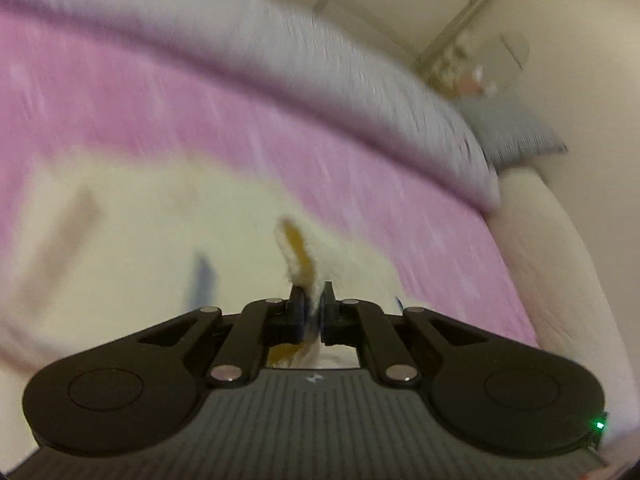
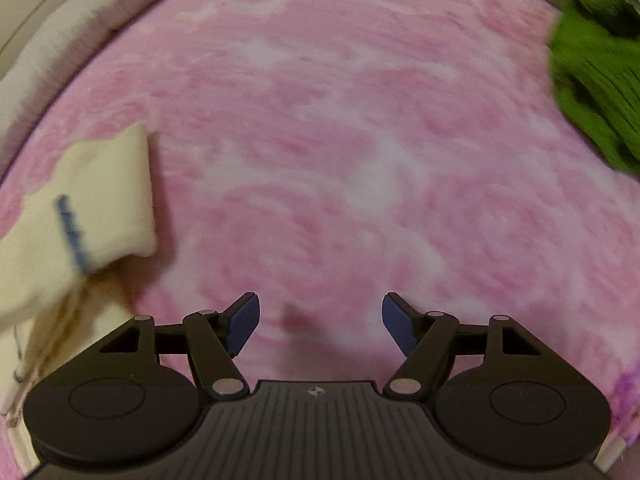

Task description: Fold clothes

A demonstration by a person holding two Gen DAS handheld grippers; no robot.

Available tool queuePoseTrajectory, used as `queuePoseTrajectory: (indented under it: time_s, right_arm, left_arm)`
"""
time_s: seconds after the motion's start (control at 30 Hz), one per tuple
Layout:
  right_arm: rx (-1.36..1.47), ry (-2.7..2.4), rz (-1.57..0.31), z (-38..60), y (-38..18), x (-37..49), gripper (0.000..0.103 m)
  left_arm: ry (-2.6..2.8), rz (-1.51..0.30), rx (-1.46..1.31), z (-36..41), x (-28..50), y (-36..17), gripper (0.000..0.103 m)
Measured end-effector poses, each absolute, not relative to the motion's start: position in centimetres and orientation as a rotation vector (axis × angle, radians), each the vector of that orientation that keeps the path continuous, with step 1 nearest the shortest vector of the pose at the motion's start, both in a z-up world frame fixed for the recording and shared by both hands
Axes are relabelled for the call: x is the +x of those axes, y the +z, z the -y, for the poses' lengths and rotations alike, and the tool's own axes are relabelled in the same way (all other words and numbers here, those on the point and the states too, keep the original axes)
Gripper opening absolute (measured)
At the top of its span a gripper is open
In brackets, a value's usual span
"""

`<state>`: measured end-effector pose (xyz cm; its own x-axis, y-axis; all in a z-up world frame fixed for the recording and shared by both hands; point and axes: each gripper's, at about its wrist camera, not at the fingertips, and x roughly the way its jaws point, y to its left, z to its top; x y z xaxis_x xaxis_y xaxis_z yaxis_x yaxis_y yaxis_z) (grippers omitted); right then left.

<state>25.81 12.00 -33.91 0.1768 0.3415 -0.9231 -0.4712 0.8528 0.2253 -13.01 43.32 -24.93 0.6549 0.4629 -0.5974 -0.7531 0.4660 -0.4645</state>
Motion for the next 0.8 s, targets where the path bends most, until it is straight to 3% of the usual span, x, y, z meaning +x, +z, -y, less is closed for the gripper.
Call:
queuePoseTrajectory:
  time_s: [0.17,0.4,0.47,0.67,0.8]
  right_arm:
    - [-0.125,0.65,-1.261,-15.6,-33.8,24.7,0.071]
    - [-0.186,0.686,-1.267,-19.0,-34.5,22.6,0.071]
    - [-0.22,0.7,-1.256,-19.8,-34.4,22.0,0.071]
    - [-0.282,0.71,-1.238,-20.7,-34.0,20.1,0.072]
    - [-0.308,0.718,-1.219,-20.0,-33.2,18.4,0.072]
  left_arm:
    - [0.879,-0.542,-0.785,-49.0,-18.9,-26.6,0.004]
    - [0.879,-0.639,-0.816,-49.8,-20.3,-31.6,0.005]
    - [0.892,-0.675,-0.791,-49.8,-20.6,-32.3,0.014]
    - [0.973,-0.865,-0.597,-49.5,-20.6,-32.6,0.025]
    - [0.933,-0.711,-0.629,-48.6,-22.4,-30.0,0.026]
